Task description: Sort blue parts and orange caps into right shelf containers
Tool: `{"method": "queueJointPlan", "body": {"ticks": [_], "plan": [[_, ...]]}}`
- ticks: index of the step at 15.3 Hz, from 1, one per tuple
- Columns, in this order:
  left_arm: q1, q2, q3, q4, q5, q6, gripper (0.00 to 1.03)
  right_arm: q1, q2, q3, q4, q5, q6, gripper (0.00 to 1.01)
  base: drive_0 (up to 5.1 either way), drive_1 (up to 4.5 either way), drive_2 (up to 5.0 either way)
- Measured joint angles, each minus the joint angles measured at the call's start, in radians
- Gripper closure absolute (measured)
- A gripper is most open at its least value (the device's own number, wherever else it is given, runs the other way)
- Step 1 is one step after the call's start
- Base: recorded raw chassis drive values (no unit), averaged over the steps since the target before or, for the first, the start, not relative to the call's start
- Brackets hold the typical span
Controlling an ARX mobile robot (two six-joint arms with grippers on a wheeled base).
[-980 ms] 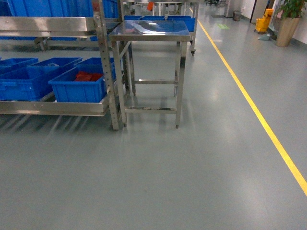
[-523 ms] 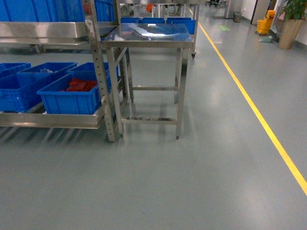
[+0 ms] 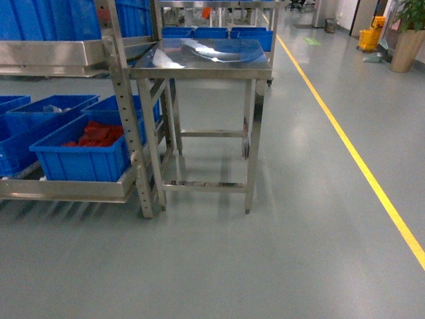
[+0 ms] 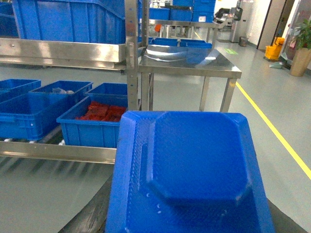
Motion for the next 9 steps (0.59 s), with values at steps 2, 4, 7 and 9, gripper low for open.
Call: {"method": "queueJointPlan", "body": {"ticks": [2,4,7,9], "plan": [[0.0,0.0,0.0,0.002,0.0,0.0,0.61,0.0,0.0,0.0,0.003,0.0,0.0,0.57,0.0,4.35,-4.3],[0.0,0.0,0.0,0.002,0.0,0.0,0.61,0.0,0.0,0.0,0.0,0.0,0.0,0.57,0.0,4.26,-4.3],[0.0,0.0,0.0,0.0,0.0,0.0,0.61,0.0,0.0,0.0,0.0,0.0,0.0,0.57,0.0,4.33,-4.3],[0.0,0.0,0.0,-0.004,0.001,0.0,0.61,0.0,0.0,0.0,-0.002,0.0,0.0,0.57,0.0,4.3,-4.3]]}}
